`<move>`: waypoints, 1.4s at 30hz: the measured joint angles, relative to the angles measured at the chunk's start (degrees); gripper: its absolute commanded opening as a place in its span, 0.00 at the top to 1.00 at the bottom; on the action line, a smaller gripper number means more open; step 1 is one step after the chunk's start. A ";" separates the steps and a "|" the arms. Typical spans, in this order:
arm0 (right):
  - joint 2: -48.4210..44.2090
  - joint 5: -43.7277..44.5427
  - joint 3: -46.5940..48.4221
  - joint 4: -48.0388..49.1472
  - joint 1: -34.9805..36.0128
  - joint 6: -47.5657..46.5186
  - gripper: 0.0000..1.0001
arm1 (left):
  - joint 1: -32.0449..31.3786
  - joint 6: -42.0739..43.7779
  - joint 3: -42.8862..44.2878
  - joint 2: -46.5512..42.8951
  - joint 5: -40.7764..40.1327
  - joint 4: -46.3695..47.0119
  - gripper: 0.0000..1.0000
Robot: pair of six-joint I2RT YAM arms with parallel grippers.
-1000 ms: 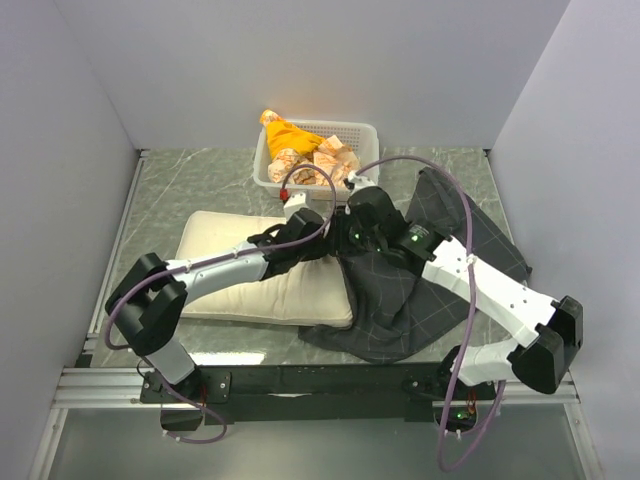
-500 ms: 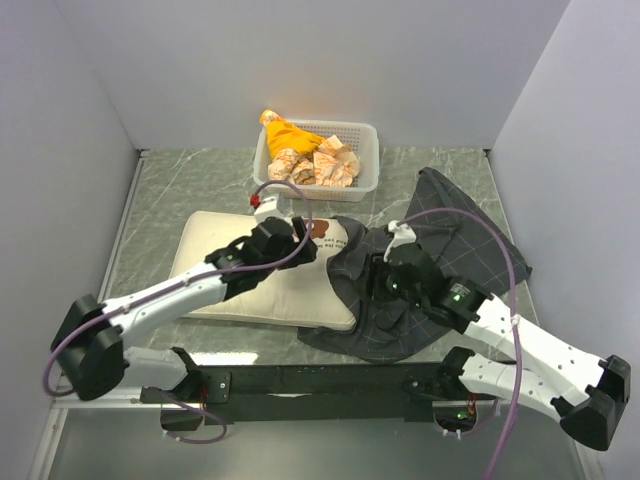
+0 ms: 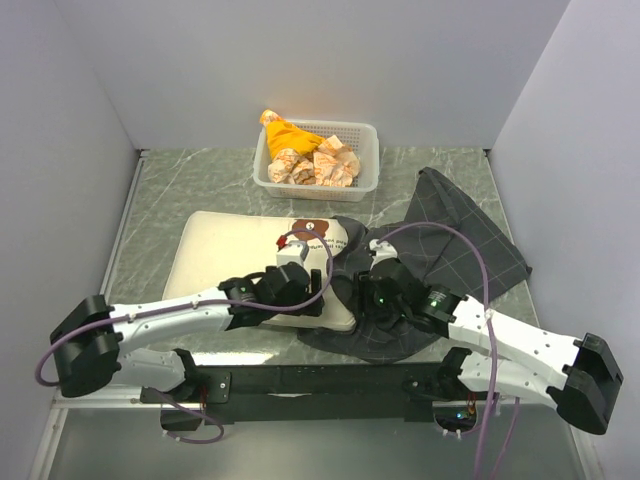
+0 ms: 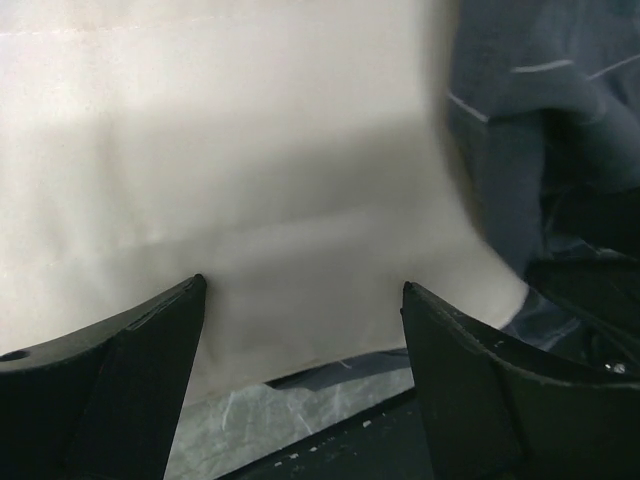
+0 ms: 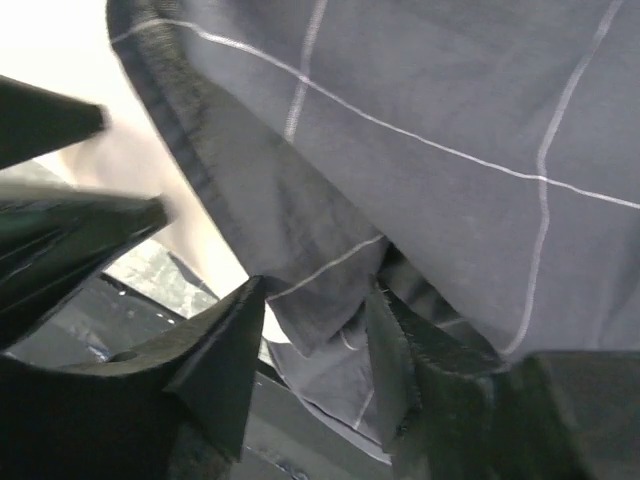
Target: Put the pillow into the pillowcase
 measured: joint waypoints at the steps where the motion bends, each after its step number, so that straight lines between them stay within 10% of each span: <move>1: -0.31 0.00 -0.35 0.57 0.26 0.13 0.46 | 0.00 -0.02 -0.07 0.94 -0.02 0.28 0.22; 12: -2.97 0.39 -4.81 1.75 4.20 1.62 0.43 | 0.33 -0.07 -1.09 4.20 -0.48 4.04 0.72; 16: -1.86 1.68 -5.38 2.29 4.44 2.45 0.57 | 0.33 -0.17 -1.53 4.22 -0.37 4.87 0.88; 25: -1.88 7.15 -5.05 0.02 4.46 4.24 1.00 | 0.33 -0.33 -2.08 4.22 0.00 6.34 0.99; 42: 0.59 -0.02 20.83 -8.74 6.32 -1.64 1.00 | 3.15 -1.73 6.08 9.03 1.09 6.54 0.99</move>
